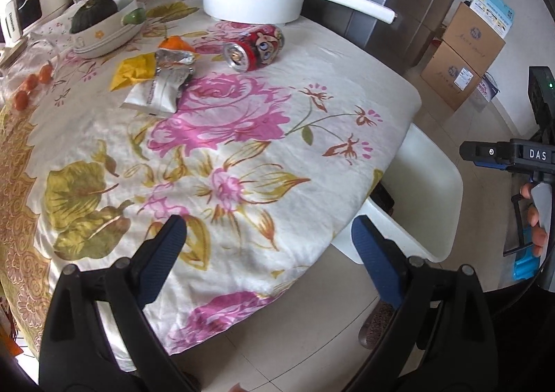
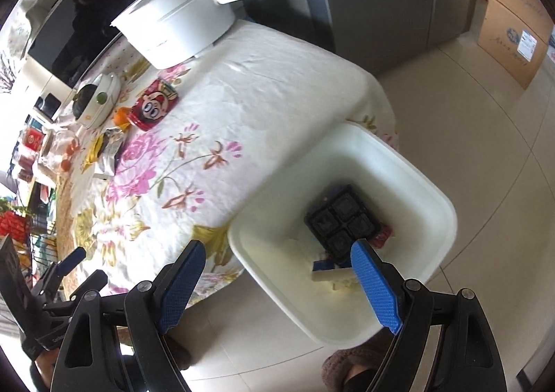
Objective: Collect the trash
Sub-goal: 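Open the right gripper to drop the black tray into the bin, then grasp the yellow snack bag with the left gripper while the right gripper grasps the silver packet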
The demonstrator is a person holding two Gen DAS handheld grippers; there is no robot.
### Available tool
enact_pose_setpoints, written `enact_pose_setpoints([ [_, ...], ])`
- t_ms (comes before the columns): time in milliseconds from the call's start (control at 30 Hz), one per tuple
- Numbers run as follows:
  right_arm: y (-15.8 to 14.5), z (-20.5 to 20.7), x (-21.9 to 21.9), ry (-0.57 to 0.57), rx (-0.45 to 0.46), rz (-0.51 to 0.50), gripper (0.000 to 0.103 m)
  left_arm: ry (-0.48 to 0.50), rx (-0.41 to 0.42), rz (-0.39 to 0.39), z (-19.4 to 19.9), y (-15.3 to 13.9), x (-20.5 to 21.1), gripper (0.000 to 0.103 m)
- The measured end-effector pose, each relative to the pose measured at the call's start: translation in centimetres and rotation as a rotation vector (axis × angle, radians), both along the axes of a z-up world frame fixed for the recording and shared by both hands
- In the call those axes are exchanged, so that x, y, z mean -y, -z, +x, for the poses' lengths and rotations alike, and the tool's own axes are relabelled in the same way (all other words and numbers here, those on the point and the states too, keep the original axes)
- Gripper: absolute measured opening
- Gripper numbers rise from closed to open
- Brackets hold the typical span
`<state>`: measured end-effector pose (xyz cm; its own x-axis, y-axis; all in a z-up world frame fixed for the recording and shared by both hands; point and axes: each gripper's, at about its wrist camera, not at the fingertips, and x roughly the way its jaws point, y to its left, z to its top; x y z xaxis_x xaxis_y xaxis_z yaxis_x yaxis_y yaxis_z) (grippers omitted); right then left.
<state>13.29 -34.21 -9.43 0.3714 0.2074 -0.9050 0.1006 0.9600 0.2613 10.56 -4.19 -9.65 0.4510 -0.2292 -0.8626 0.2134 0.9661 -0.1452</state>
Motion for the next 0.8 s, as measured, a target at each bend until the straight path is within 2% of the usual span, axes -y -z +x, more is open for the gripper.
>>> enact_pose_setpoints([
  [100,-0.4,0.8,-2.1,-0.034,0.005,0.006,0.087,-0.043,-0.013,-0.011,0.1,0.0,-2.3,0.101],
  [333,-0.7,3.2,-6.3,-0.091,0.016,0.005,0.087,-0.128,-0.032,0.019,2.2,0.4,-6.9,0.102],
  [533,-0.3,5.6,-8.5,-0.114,0.011,-0.052,0.087,-0.229,-0.058,-0.015,6.2,0.8,-10.0,0.102],
  [800,0.3,7.4,-8.6,-0.091,-0.009,-0.022,0.087,-0.307,-0.078,-0.025,14.1,0.8,-11.0,0.102],
])
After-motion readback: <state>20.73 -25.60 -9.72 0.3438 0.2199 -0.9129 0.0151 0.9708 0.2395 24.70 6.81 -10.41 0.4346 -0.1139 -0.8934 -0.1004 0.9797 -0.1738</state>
